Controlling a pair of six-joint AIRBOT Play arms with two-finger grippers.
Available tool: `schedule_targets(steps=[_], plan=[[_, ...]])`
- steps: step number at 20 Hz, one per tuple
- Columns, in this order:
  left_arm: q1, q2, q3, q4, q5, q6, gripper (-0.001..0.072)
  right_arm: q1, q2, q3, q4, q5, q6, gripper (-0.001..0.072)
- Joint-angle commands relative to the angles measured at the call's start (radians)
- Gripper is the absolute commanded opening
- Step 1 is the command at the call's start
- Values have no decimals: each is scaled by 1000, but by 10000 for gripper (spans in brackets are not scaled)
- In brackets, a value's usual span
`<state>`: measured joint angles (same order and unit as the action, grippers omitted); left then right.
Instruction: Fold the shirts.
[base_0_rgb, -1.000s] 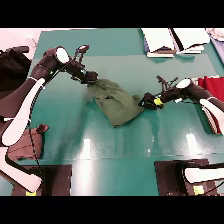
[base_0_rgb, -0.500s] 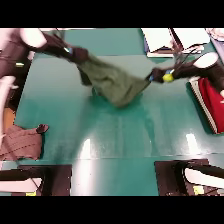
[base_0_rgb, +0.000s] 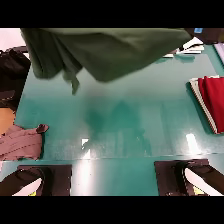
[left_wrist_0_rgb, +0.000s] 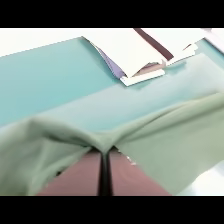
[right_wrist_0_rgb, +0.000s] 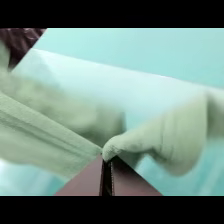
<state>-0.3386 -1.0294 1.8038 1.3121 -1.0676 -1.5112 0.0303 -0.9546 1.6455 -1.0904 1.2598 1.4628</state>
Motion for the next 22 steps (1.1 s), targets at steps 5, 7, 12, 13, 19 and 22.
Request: schedule_targets(steps=[5,7,12,13,19,22], plan=[[-190,-71,-354,17,-49,5,26,118,-39,-187,-118,95,70,19],[-260,-114,-490,17,-57,29,27,117,-58,-261,-118,82,71,19],[-333,-163,-710,-20,-35,27,549,118,-57,-389,-116,51,71,19],[-330,-163,-717,-19,-24,19,605,118,-57,-400,-116,51,71,19],[-77,-156,-534,-14,35,19,606,118,-55,-393,-114,30,71,19],[102,-180,-514,-33,83,20,606,118,-55,-393,-115,29,71,19]])
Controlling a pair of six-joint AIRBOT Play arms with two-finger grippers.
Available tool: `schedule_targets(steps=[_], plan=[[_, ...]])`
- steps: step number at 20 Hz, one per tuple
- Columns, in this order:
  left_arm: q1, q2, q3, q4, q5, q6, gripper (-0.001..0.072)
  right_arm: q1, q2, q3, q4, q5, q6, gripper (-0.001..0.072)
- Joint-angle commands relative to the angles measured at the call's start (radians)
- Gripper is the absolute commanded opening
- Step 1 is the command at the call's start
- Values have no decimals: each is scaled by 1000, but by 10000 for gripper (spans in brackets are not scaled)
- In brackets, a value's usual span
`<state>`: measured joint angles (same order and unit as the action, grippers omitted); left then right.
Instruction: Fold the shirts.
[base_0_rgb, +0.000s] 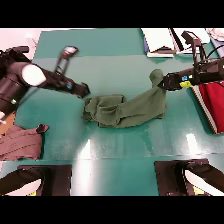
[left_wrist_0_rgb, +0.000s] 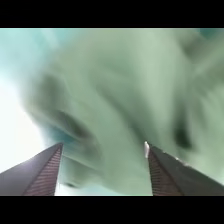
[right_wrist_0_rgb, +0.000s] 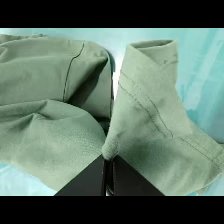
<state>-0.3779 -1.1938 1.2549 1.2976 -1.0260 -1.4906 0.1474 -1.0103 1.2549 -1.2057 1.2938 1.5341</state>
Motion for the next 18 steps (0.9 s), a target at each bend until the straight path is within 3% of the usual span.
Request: schedule_targets(steps=[1,9,18], plan=[[184,-43,35,-47,29,3,606,1,0,-3,0,-11,0,19],[210,-343,35,-585,-58,297,607,1,0,-3,0,-19,13,19],[119,-410,35,-554,-84,315,606,1,0,-3,1,-20,29,19]])
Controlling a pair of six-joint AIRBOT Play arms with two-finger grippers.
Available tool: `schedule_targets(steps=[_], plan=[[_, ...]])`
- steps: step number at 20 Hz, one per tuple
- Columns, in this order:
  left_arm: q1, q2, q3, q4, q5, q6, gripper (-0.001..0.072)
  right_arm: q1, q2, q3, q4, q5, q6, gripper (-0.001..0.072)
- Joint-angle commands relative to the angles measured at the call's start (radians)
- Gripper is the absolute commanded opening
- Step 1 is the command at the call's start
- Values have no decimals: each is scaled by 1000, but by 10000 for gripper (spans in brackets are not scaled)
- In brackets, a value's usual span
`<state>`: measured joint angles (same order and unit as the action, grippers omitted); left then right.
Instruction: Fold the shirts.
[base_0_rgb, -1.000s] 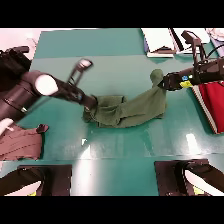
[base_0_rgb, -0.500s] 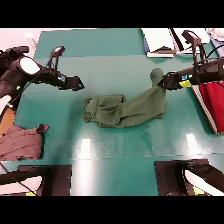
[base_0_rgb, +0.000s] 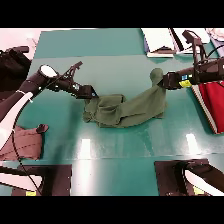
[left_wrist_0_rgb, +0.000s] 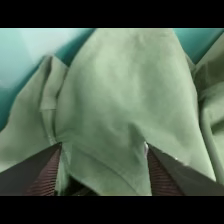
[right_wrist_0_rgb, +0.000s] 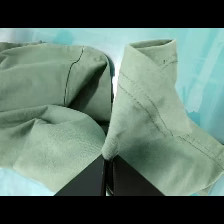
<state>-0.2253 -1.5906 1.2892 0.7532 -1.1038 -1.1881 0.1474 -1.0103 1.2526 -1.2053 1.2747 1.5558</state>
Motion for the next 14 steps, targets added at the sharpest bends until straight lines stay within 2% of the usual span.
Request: schedule_targets(steps=[1,2,3,4,7,9,14], plan=[[-47,-13,1,-4,4,19,605,1,0,0,0,-1,8,19],[-53,-12,1,2,18,18,576,1,1,0,0,0,8,19],[-52,-12,3,2,25,17,346,1,1,0,0,0,8,19],[-41,-12,14,3,22,18,31,1,2,1,0,-1,7,20],[8,27,95,5,12,3,25,0,26,1,-1,-46,7,19],[49,123,183,26,33,-16,25,-1,72,20,-3,-107,6,19],[94,455,479,234,110,-46,26,-77,167,299,-3,-114,-15,20]])
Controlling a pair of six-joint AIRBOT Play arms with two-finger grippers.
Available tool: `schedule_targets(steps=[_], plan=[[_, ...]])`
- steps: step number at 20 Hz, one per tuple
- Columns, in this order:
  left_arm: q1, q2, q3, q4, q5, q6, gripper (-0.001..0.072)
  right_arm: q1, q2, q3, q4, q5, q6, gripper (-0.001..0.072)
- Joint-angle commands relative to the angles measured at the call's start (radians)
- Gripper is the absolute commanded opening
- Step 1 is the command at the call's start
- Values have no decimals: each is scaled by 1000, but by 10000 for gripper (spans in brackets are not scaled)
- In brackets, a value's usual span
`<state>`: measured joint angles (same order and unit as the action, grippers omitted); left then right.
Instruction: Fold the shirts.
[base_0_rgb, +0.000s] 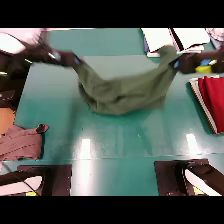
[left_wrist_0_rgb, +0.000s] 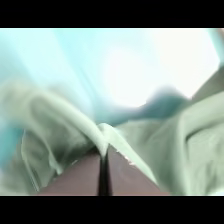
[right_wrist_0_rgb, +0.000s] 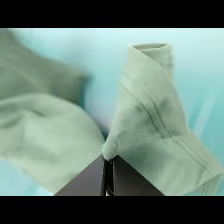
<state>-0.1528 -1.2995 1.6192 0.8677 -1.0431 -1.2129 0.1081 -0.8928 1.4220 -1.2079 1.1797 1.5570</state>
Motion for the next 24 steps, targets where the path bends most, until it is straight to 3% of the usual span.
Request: schedule_targets(steps=[1,5,7,12,15,19,24], plan=[[22,234,198,147,66,-21,26,-62,72,182,0,-17,-19,19],[22,466,303,190,106,-25,26,-182,141,346,0,63,-29,19],[22,542,311,229,132,-68,25,-251,144,427,0,143,-40,19],[22,566,307,259,103,-122,25,-375,50,613,12,381,-39,19],[22,423,306,258,-115,-171,25,-377,-32,591,29,428,-31,19],[22,100,306,258,-365,-194,26,-337,-159,343,24,426,-31,19],[21,-343,306,256,-412,-220,26,-182,-383,47,-151,265,-31,19]])
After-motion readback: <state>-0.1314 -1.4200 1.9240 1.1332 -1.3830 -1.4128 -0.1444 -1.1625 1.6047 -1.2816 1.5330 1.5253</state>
